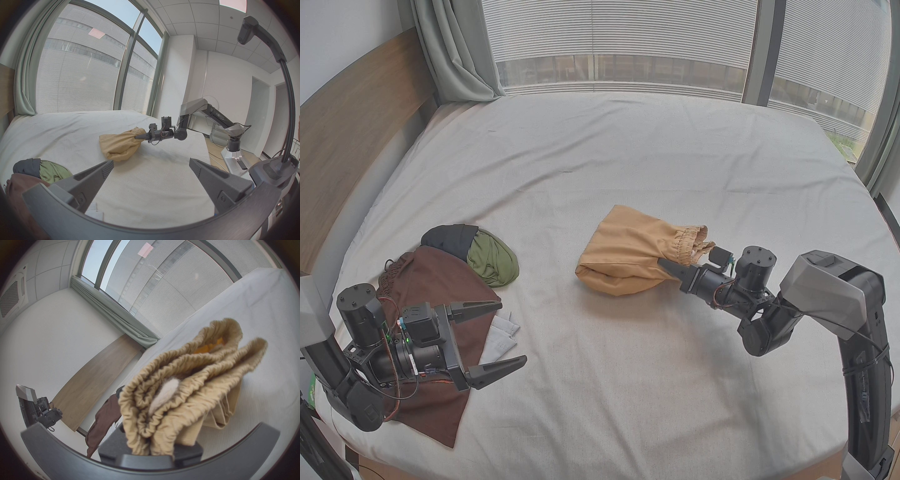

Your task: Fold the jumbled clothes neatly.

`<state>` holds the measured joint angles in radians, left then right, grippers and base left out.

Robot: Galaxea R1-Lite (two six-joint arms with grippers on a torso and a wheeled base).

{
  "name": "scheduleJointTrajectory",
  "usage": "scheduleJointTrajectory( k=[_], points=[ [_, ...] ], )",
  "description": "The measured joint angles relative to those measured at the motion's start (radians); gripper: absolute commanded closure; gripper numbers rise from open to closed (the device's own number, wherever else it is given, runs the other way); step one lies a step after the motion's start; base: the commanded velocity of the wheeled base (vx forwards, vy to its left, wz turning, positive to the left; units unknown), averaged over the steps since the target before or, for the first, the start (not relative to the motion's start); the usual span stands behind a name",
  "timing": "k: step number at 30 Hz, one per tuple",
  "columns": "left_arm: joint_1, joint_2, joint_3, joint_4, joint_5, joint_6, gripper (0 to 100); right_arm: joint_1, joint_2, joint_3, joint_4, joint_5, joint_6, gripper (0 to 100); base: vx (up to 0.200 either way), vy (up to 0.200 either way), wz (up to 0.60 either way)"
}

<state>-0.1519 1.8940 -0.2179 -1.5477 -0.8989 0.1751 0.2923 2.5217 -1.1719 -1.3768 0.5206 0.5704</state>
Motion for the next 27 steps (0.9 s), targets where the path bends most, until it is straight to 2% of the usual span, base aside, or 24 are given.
scheduleJointTrajectory(
  k=[6, 15, 16, 27],
  points=[
    [0.000, 0.000, 0.003, 0.001, 0.000, 0.001, 0, 0.008, 0.074, 0.032, -0.049, -0.027, 0.012, 100, 0.000, 0.000, 0.00],
    [-0.001, 0.000, 0.006, 0.000, 0.001, 0.001, 0, 0.013, 0.123, 0.048, -0.064, -0.028, 0.030, 100, 0.000, 0.000, 0.00],
    [-0.001, 0.000, 0.006, 0.000, 0.001, 0.001, 0, 0.013, 0.125, 0.049, -0.069, -0.028, 0.031, 0, 0.000, 0.000, 0.00],
    [-0.012, -0.004, 0.005, 0.000, 0.002, 0.000, 0, 0.014, 0.119, 0.094, -0.126, -0.045, 0.043, 0, 0.000, 0.000, 0.00]
  ],
)
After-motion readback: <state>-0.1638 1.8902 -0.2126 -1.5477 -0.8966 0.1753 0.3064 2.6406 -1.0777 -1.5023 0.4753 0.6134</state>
